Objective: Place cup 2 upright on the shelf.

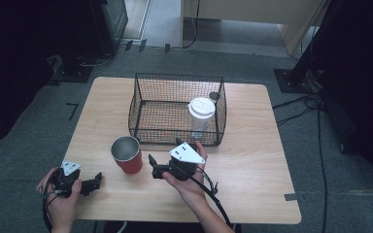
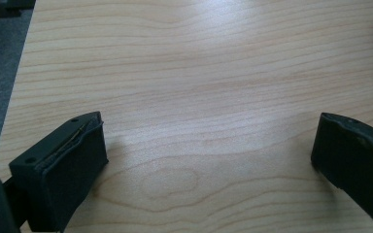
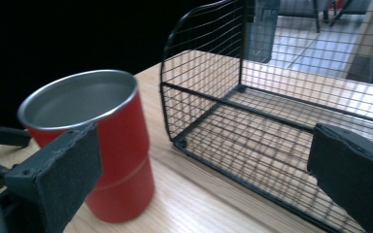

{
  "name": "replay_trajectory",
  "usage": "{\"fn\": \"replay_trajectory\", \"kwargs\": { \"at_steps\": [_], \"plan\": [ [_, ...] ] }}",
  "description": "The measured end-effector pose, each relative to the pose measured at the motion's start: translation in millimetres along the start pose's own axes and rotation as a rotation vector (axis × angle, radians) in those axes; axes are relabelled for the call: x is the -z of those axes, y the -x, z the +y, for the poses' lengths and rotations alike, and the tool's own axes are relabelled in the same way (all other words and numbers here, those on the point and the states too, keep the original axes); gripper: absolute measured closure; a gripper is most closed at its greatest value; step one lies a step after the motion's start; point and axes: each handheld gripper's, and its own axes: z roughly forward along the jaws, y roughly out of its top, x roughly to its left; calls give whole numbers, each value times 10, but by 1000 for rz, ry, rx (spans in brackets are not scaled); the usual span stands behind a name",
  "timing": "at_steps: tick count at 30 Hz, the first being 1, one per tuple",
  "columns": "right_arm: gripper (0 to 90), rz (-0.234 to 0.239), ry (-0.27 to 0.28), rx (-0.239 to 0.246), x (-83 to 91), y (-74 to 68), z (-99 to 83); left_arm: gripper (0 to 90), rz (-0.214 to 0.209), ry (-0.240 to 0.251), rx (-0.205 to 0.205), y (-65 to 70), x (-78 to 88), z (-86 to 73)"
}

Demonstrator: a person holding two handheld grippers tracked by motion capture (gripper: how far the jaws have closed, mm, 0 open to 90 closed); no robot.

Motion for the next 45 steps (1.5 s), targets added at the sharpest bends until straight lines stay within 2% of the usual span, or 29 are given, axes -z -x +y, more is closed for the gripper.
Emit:
{"fn": "replay_trajectory", "kwargs": {
  "at_steps": [17, 29, 36, 45],
  "plan": [
    [0, 98, -12, 15, -135, -295, -78, 1, 0, -1, -1, -1, 0, 0],
    [0, 153, -44, 35, -379, -514, -93, 1, 0, -1, -1, -1, 0, 0],
    [0, 164, -72, 44, -572, -645, -115, 1, 0, -1, 0, -1, 0, 0],
    [0, 145, -92, 41, -761, -705, -120, 1, 0, 0, 1, 0, 0, 0]
  ]
}}
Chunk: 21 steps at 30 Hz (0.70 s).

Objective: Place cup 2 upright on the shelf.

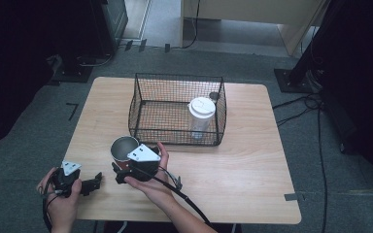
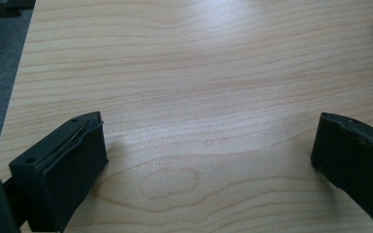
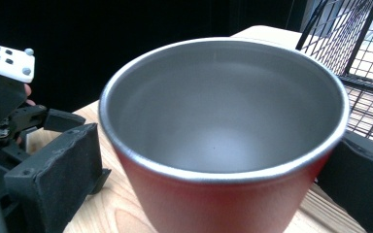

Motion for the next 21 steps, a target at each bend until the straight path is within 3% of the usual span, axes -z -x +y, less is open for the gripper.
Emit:
{"fn": "replay_trajectory", "kwargs": {
  "at_steps": [11, 14, 21],
  "plan": [
    [0, -47, -22, 4, -168, -14, 16, 1, 0, 0, 0, 0, 0, 0],
    [63, -67, -11, 12, -174, -26, 20, 1, 1, 2, 1, 0, -1, 0],
    [73, -66, -12, 27, -159, -33, 16, 1, 1, 2, 1, 1, -1, 0]
  ]
}}
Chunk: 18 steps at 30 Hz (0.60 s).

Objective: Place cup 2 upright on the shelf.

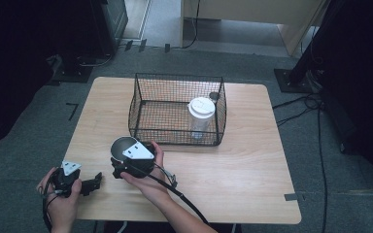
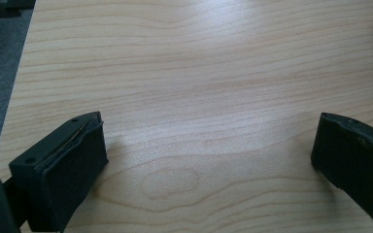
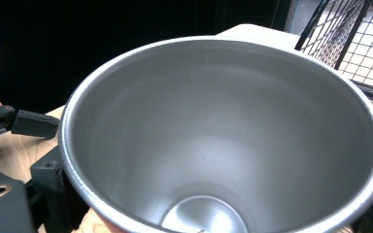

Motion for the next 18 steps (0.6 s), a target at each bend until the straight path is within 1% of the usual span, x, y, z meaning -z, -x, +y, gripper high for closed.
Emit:
{"fn": "replay_trajectory", "kwargs": {
  "at_steps": [9, 18],
  "plan": [
    [75, -15, 15, 15, 47, -10, -14, 1, 0, 0, 0, 0, 0, 0],
    [76, -11, 45, 18, 143, -22, 57, 1, 0, -1, 1, 0, 0, 0]
  ]
}}
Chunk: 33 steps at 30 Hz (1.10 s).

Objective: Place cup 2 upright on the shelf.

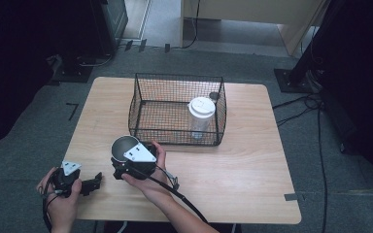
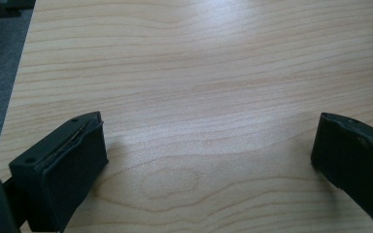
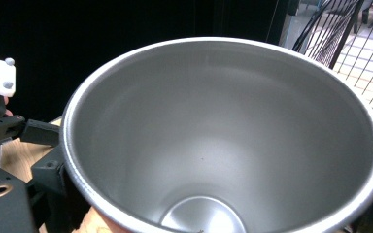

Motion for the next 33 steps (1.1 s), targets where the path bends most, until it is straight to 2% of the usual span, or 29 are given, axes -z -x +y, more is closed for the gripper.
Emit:
{"fn": "replay_trajectory", "kwargs": {
  "at_steps": [17, 33],
  "plan": [
    [76, -10, 65, -1, 142, 18, 171, 1, 0, 0, -1, -1, 0, 0],
    [76, -47, 128, 0, 285, 165, 434, 1, 0, -1, -4, -3, 1, 0]
  ]
}}
